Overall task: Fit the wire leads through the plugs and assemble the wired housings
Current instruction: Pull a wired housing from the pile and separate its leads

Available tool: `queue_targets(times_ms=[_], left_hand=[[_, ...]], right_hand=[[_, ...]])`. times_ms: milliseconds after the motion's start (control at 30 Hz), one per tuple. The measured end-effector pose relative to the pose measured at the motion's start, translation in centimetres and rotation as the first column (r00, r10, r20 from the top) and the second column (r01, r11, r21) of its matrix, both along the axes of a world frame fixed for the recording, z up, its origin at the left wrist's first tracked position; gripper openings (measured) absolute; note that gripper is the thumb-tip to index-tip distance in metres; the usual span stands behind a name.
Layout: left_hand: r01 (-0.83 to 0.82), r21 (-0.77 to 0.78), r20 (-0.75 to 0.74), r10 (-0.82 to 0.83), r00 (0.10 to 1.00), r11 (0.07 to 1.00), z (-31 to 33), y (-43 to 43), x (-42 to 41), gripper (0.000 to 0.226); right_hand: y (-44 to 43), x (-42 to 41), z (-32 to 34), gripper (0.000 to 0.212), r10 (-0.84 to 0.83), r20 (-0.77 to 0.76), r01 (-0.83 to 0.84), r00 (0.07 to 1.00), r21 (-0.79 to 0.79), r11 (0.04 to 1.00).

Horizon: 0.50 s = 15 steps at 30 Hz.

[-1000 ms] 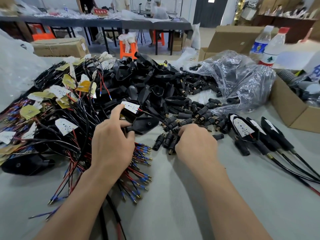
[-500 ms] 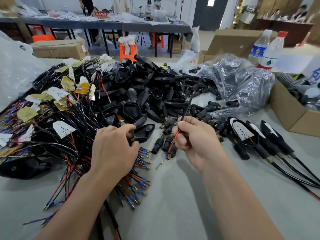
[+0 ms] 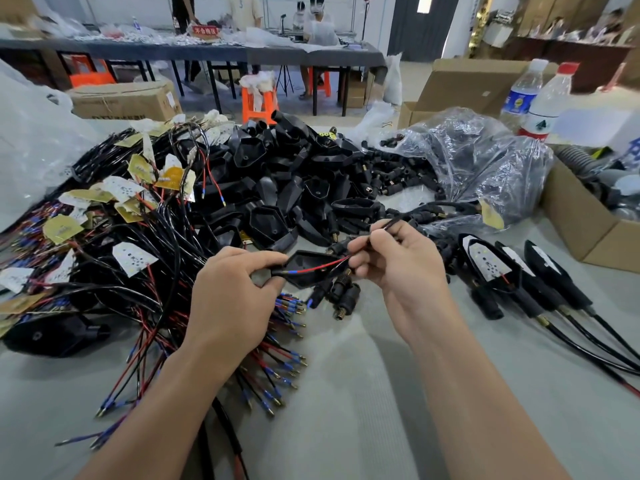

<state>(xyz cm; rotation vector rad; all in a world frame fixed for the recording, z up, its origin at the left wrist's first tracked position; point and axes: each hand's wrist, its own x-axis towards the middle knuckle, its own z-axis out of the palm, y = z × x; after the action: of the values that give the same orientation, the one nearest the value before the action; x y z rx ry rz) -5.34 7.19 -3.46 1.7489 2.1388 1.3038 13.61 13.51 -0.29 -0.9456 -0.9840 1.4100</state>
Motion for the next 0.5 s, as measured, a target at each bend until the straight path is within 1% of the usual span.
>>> queue_targets(times_ms=[67, 133, 333, 500], left_hand=[[0.002, 0.001, 0.004, -0.002, 1.0, 1.0, -0.06, -0.1, 0.05, 0.034], [-0.001, 0.015, 0.004, 0.001, 1.0, 1.0, -0.07, -0.13, 0.15, 0.033], [-0.042, 0.021, -0.016, 0.042, 0.999, 0.999, -0.08, -0.08, 0.06, 0.033], [-0.038, 0.032, -0.035, 0.039, 0.999, 0.999, -0.1, -0.13, 0.15, 0.034]], right_hand=[[0.16, 0.24, -0.05, 0.023, -0.045, -0.057, 0.044, 0.997, -0.019, 0.999], [0.25, 0.35, -0.12, 0.021, -0.068, -0.075, 0.066, 0.995, -0.038, 0.997], [0.49, 0.53, -0.42, 0.02, -0.129, -0.013, 0.128, 0.992, -0.071, 0.989], [0.6, 0.64, -0.48, 0.013, -0.126, -0.024, 0.122, 0.992, -0.126, 0.984]])
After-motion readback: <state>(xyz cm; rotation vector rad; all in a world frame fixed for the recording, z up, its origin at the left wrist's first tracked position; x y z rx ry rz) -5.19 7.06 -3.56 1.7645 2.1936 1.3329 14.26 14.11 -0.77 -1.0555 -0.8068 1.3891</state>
